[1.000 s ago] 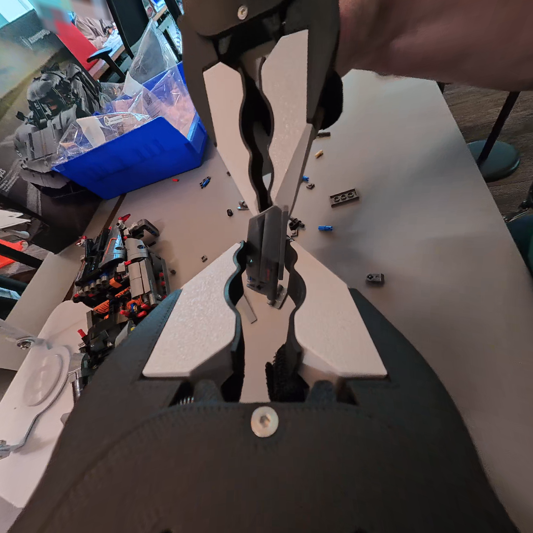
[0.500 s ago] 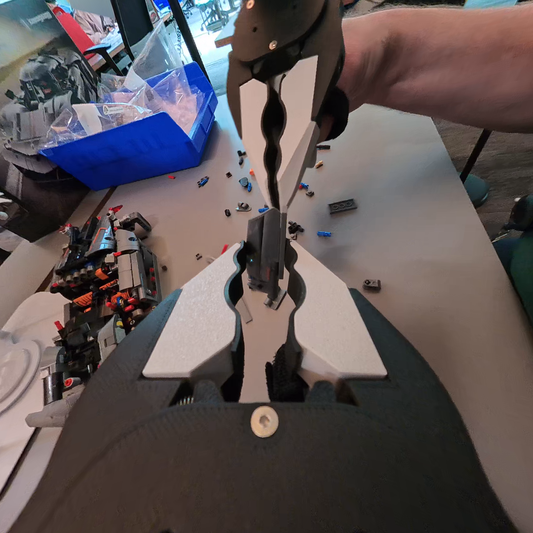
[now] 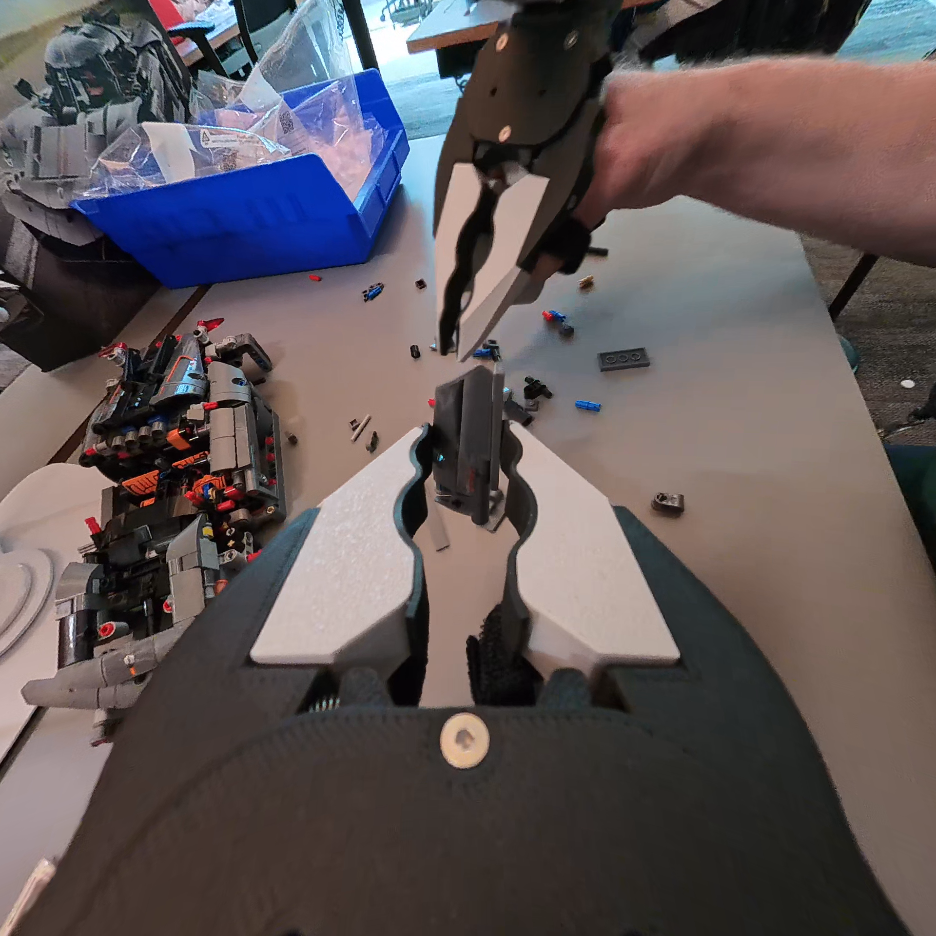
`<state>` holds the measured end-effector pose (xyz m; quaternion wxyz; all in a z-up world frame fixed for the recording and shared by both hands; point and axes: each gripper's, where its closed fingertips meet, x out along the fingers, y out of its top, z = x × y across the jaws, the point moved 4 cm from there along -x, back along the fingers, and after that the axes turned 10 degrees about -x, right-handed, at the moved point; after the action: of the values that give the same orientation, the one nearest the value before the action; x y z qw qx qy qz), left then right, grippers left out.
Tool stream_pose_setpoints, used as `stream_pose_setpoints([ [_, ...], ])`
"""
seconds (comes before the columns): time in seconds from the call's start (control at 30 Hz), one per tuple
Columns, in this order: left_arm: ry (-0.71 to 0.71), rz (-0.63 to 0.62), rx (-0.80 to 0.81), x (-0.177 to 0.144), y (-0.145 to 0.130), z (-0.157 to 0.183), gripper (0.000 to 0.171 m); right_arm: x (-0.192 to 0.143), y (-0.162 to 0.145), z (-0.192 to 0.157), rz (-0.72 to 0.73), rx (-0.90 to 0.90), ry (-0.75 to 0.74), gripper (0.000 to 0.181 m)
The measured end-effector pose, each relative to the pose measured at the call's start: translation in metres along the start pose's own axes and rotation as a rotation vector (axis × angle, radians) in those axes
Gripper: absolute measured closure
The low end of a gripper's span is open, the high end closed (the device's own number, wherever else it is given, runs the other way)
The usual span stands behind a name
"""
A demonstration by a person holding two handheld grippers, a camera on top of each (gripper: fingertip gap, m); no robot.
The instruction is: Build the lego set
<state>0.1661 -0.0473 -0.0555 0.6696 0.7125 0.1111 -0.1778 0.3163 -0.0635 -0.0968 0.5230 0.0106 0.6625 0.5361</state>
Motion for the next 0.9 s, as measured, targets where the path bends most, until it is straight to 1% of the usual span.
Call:
stream_pose_setpoints([
  [0.07, -0.011, 0.007, -0.015, -0.001, 0.000, 0.000, 0.147, 0.011, -0.011, 0.008, -0.085, -0.028, 0.015, 0.171],
  [0.13, -0.010, 0.007, -0.010, -0.001, 0.000, 0.000, 0.147, 0.020, -0.018, 0.009, -0.123, -0.018, 0.075, 0.176],
  [0.17, -0.011, 0.006, -0.009, -0.001, 0.000, 0.000, 0.148, 0.024, -0.019, 0.008, -0.133, 0.005, 0.091, 0.176],
  [0.2, -0.012, 0.003, -0.009, -0.001, 0.000, 0.001, 0.147, 0.027, -0.021, 0.006, -0.147, 0.026, 0.095, 0.171],
  [0.23, -0.010, -0.001, -0.008, -0.001, -0.002, 0.000, 0.147, 0.029, -0.019, 0.003, -0.148, 0.038, 0.102, 0.167],
  [0.37, -0.008, 0.000, -0.014, -0.002, -0.001, -0.001, 0.148, 0.034, -0.015, 0.003, -0.145, 0.081, 0.025, 0.162],
  [0.47, -0.016, 0.005, -0.018, -0.001, -0.001, 0.000, 0.148, 0.039, -0.011, 0.006, -0.121, 0.099, 0.000, 0.165],
  [0.67, -0.016, 0.001, -0.019, -0.001, -0.002, 0.000, 0.148, 0.045, -0.007, 0.003, -0.105, 0.043, -0.008, 0.179],
  [0.7, -0.016, 0.003, -0.020, -0.001, -0.001, -0.001, 0.148, 0.044, -0.007, 0.003, -0.102, 0.044, -0.010, 0.179],
  [0.73, -0.016, 0.003, -0.022, -0.001, -0.002, -0.001, 0.148, 0.043, -0.008, 0.003, -0.098, 0.055, -0.017, 0.174],
  [0.77, -0.017, 0.003, -0.024, -0.001, -0.002, -0.001, 0.148, 0.042, -0.009, 0.003, -0.090, 0.062, -0.011, 0.173],
  [0.9, -0.023, 0.002, -0.031, 0.000, -0.002, -0.002, 0.147, 0.040, -0.012, 0.002, -0.068, 0.058, 0.003, 0.173],
])
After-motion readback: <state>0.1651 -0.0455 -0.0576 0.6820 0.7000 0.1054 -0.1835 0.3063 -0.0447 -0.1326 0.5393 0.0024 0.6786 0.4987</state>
